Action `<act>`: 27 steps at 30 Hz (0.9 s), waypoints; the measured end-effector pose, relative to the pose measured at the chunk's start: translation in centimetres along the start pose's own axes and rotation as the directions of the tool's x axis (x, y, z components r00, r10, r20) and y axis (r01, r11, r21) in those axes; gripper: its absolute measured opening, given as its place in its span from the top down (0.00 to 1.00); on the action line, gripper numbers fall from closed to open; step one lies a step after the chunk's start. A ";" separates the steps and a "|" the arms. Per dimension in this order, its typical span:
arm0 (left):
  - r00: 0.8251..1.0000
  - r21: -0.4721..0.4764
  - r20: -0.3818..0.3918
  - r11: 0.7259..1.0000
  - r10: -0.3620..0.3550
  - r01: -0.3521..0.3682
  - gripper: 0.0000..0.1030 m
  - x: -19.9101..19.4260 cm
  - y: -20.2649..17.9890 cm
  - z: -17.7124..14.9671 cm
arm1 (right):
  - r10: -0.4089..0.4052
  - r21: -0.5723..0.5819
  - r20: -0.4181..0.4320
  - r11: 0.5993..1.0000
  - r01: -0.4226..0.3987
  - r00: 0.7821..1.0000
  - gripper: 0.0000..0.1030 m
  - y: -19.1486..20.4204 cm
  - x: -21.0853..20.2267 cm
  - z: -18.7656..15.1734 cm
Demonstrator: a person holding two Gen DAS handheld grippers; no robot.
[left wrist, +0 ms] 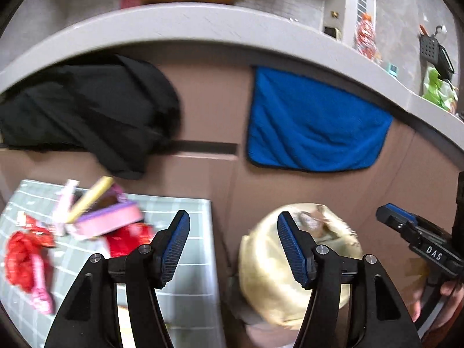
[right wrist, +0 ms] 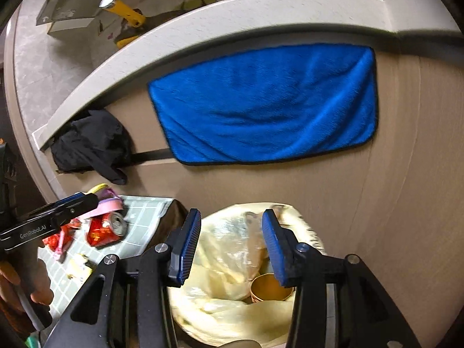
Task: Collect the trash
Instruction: 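Open both grippers to drop the cup and bag bundle into the bin, then move both tools back over the table toward the remaining trash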
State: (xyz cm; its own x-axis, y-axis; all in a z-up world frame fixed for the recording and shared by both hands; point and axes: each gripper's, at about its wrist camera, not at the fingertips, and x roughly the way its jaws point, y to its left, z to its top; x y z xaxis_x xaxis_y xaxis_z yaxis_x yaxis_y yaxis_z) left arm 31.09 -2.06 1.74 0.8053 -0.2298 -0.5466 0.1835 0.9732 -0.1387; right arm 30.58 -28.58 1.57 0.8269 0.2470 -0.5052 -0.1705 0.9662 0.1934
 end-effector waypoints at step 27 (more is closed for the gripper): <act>0.978 -0.393 -0.020 0.898 0.206 -0.197 0.40 -10.8 28.5 -6.4 | 0.228 -0.306 -0.115 0.918 -0.253 0.967 0.60 22.7 2.7 -2.8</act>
State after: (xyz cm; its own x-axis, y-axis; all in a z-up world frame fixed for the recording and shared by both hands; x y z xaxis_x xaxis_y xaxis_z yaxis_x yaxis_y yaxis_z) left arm 24.00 28.03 -1.62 0.8146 -0.0250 -0.5795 -0.2152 0.9147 -0.3420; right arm 27.43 -5.74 2.30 0.6989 0.4676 -0.5412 -0.5296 0.8469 0.0478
